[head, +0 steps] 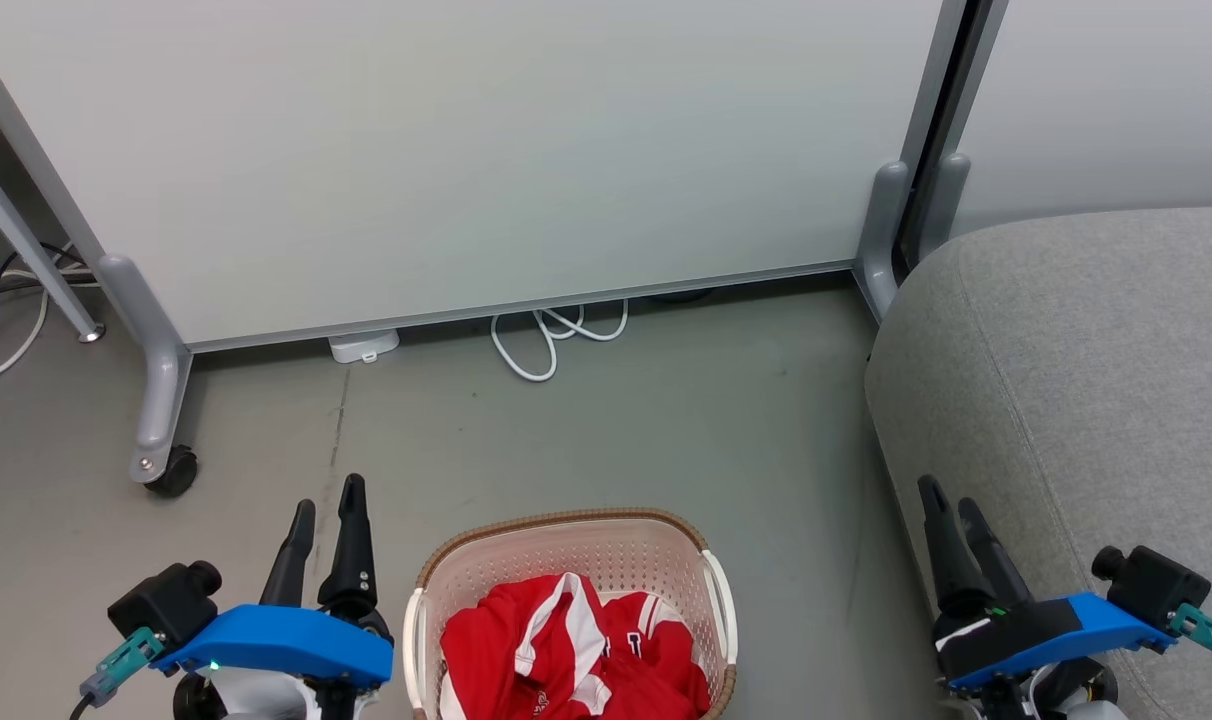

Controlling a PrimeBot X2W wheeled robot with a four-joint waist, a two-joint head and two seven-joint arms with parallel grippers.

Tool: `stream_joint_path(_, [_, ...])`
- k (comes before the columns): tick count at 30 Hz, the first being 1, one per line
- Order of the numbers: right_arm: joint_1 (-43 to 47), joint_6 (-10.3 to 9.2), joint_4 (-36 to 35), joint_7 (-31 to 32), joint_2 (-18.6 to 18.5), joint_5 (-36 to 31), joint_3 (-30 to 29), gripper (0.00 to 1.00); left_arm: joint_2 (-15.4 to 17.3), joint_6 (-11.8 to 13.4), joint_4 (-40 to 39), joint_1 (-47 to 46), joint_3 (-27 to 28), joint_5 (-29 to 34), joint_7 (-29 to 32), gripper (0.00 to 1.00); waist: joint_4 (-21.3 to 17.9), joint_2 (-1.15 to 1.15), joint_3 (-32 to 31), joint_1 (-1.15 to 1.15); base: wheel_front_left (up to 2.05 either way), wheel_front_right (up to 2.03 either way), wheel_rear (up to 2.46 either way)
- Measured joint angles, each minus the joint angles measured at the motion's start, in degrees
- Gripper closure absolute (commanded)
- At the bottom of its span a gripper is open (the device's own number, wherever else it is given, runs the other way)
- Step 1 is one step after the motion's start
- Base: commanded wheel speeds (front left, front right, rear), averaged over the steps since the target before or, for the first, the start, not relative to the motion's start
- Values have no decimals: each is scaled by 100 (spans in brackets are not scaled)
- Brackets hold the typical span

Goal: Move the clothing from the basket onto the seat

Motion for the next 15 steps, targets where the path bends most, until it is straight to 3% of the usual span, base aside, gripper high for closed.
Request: stream_joint_path(15, [-61, 0, -12, -146, -7, -995, 118, 0, 42, -48, 86, -94, -230, 961, -242, 0, -4, 0, -9, 0, 0, 0, 0])
